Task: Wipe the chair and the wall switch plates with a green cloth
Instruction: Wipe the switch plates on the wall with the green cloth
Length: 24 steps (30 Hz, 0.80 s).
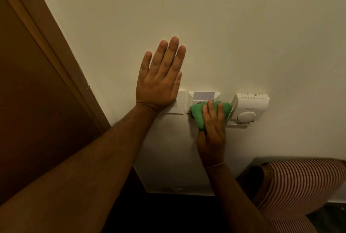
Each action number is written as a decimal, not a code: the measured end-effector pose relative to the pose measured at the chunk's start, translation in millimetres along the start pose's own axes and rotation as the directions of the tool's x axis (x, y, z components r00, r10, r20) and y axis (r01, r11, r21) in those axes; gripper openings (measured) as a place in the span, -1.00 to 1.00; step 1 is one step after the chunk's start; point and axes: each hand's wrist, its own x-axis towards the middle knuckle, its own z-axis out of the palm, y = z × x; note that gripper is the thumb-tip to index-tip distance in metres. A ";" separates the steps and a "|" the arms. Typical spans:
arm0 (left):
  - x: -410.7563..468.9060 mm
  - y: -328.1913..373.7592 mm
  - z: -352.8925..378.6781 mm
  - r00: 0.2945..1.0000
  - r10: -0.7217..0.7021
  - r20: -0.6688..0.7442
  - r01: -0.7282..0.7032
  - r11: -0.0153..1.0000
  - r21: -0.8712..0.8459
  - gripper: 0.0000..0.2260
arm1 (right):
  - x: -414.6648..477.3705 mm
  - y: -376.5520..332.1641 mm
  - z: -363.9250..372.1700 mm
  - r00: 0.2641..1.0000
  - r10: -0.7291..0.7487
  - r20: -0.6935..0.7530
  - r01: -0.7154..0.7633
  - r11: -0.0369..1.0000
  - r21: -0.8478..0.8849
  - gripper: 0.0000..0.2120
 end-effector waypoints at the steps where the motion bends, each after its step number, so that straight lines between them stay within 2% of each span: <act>1: 0.5 0.0 0.0 1.000 -0.002 -0.005 0.002 1.000 -0.002 -0.37 | 4.1 0.4 -0.4 1.000 -0.005 -0.015 0.005 1.000 0.007 -0.34; 4: 0.2 0.3 1.0 1.000 -0.005 -0.012 0.004 1.000 -0.009 -0.36 | 4.6 1.2 2.4 0.999 -0.024 -0.034 0.023 1.000 -0.009 -0.45; 6: 0.0 0.9 1.8 1.000 -0.006 -0.004 0.006 1.000 -0.011 -0.36 | -6.1 4.9 1.4 0.999 -0.034 -0.009 0.034 0.998 -0.048 -0.59; 8: -0.8 0.7 1.4 1.000 -0.005 -0.002 0.005 1.000 -0.005 -0.36 | -13.9 8.1 -1.2 0.999 -0.042 0.019 0.043 0.996 -0.072 -0.63; 12: -0.1 1.2 0.4 1.000 0.006 -0.009 -0.006 1.000 0.017 -0.35 | 1.1 6.6 -2.8 0.999 -0.045 -0.001 0.045 0.999 -0.003 -0.61; 16: -0.3 1.3 0.4 1.000 0.001 -0.019 -0.001 1.000 0.007 -0.34 | 19.5 0.0 -2.0 0.997 -0.037 -0.067 0.040 0.998 0.043 -0.39; 20: -1.0 2.2 1.3 1.000 -0.001 -0.019 0.001 1.000 0.015 -0.33 | -4.4 -0.8 -3.1 0.997 -0.066 0.042 0.069 0.996 -0.058 -0.65; 22: -1.7 1.3 2.6 1.000 0.006 -0.027 -0.005 1.000 0.024 -0.33 | -9.9 1.3 -7.4 0.991 -0.077 0.108 0.088 0.992 -0.094 -0.66; 24: -2.0 1.5 3.2 0.999 0.010 -0.032 -0.009 0.999 0.033 -0.34 | -1.2 -3.1 -7.4 0.992 -0.074 0.101 0.083 0.993 -0.082 -0.66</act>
